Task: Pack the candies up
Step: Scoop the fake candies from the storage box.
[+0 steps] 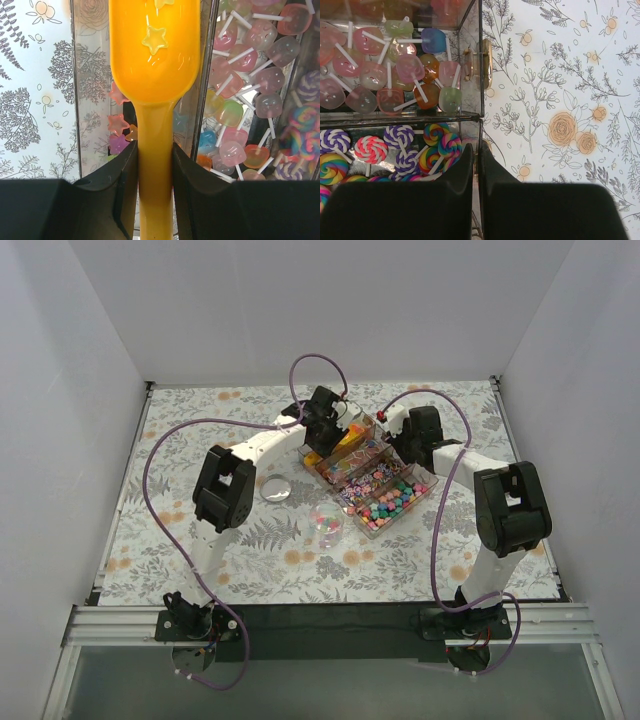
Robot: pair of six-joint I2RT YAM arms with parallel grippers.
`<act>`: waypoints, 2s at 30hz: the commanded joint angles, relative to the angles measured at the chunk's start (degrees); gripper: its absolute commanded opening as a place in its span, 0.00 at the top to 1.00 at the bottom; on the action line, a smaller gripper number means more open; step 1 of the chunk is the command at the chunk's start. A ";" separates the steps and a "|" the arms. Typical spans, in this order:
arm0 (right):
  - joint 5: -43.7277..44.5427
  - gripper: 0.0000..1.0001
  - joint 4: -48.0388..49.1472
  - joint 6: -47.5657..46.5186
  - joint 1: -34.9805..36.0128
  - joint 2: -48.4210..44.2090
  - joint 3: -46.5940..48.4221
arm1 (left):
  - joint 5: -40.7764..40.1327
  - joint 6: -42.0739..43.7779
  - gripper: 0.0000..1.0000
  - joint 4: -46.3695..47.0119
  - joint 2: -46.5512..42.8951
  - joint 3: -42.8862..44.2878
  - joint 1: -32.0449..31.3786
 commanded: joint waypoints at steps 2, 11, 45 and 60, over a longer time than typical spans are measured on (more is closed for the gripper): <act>-1.14 0.99 5.18 -2.82 0.54 2.64 0.87 | 6.18 -1.22 1.00 2.34 -0.33 0.66 -1.27; -3.95 0.99 4.40 0.17 -1.31 2.29 0.69 | 4.25 -2.55 1.00 14.72 -10.88 -12.87 -0.13; -1.75 0.35 -3.50 6.32 -1.84 -14.13 -2.38 | 7.49 -0.88 1.00 21.86 -32.40 -31.77 1.98; 0.53 0.31 -11.25 19.76 2.91 -32.93 -8.62 | 11.63 9.49 1.00 6.92 -56.84 -45.92 2.25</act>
